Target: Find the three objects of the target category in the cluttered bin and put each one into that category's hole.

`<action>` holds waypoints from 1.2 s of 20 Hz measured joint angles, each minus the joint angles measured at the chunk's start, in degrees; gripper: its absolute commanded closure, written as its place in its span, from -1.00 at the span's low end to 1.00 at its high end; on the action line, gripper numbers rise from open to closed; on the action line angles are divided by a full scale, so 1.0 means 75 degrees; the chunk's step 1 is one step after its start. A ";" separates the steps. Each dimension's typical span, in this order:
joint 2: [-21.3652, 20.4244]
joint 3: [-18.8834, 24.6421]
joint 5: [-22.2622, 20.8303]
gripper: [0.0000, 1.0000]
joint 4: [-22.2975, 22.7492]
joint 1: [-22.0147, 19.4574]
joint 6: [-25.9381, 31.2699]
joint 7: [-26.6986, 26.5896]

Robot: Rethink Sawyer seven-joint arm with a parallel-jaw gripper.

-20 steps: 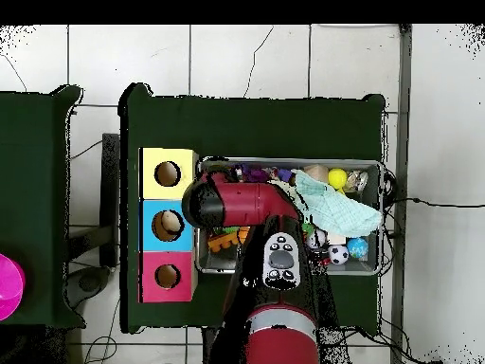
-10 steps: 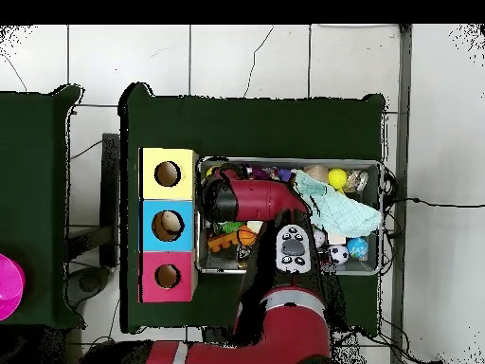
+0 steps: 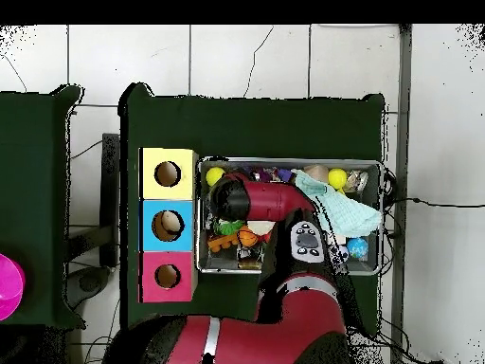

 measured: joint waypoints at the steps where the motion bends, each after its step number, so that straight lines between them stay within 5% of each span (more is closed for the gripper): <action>1: -0.0019 0.0091 0.0000 -1.00 -0.0022 -0.0076 0.0165 0.0000; 12: -0.0473 0.0731 -0.0006 -1.00 -0.0038 -0.0546 0.1477 0.0000; 24: -0.0969 0.0900 -0.0016 -1.00 -0.0032 -0.0534 0.1623 0.0000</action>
